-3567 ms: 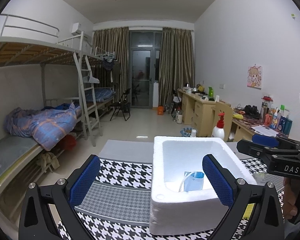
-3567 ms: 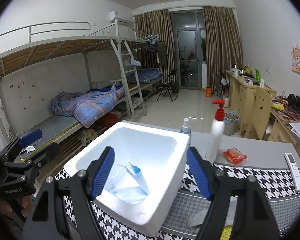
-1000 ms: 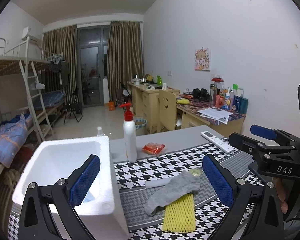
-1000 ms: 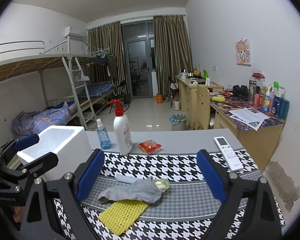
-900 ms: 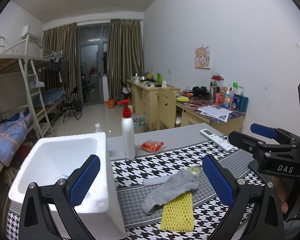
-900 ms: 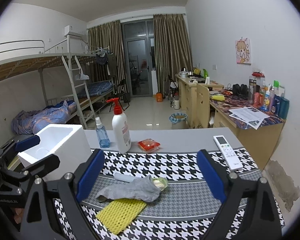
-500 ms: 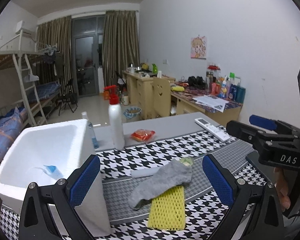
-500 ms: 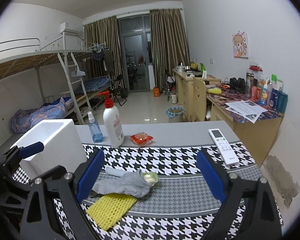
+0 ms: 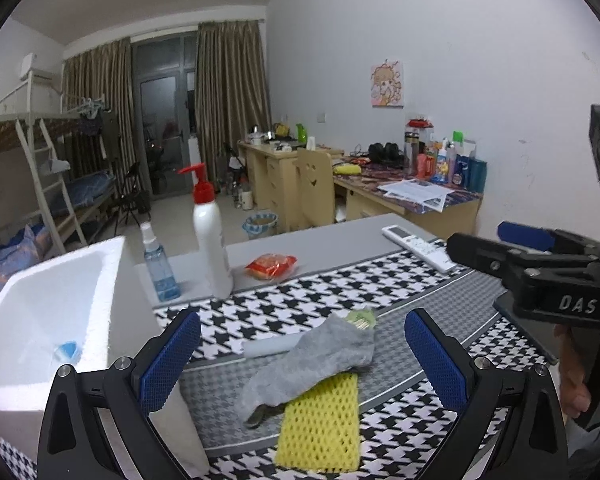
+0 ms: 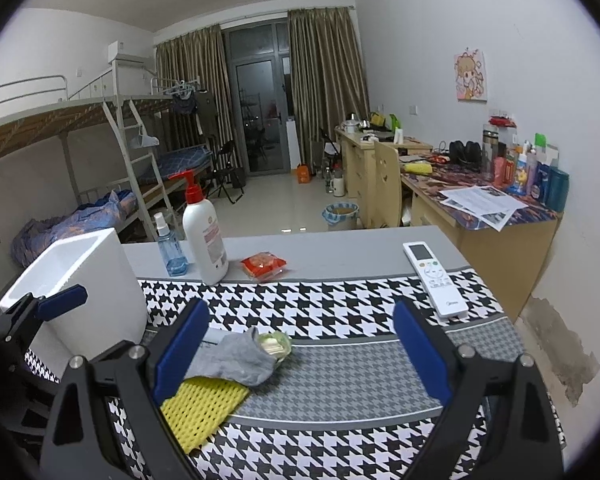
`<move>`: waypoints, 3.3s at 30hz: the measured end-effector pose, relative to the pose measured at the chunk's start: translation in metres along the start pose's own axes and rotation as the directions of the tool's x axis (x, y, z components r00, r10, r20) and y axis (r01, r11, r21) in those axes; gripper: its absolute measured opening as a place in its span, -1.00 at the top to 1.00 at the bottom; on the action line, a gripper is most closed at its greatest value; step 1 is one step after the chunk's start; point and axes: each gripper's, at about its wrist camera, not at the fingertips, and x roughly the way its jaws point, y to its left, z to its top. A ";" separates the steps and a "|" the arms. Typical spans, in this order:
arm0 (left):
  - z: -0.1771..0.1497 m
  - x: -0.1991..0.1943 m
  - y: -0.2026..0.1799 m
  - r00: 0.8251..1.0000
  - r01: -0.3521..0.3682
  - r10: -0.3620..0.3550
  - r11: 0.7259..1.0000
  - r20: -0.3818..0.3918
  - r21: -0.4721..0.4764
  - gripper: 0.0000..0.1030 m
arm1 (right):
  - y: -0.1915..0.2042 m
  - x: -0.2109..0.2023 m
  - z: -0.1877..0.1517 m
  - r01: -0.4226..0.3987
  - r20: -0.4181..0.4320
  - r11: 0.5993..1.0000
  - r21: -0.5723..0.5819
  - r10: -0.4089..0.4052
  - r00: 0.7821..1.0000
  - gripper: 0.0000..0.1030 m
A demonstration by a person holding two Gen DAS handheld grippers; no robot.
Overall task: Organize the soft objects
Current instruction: 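Move the left tool toward the grey sock on the yellow mesh sleeve, then close the left gripper on the grey sock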
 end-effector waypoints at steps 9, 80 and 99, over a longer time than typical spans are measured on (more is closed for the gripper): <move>-0.001 0.005 -0.022 0.996 0.093 -0.092 0.995 -0.012 0.024 -0.98 | -0.007 0.003 -0.001 0.005 -0.010 1.000 0.007 -0.005 1.000 -0.85; -0.063 0.113 0.024 0.913 0.098 -0.142 0.986 -0.383 -0.131 0.32 | 0.008 0.114 -0.012 -0.117 -0.252 0.992 -0.041 0.103 0.962 -0.85; -0.061 0.097 0.042 0.939 0.108 -0.167 0.973 -0.301 -0.202 0.78 | -0.020 0.157 -0.037 -0.087 -0.424 0.991 0.100 0.121 0.898 -0.31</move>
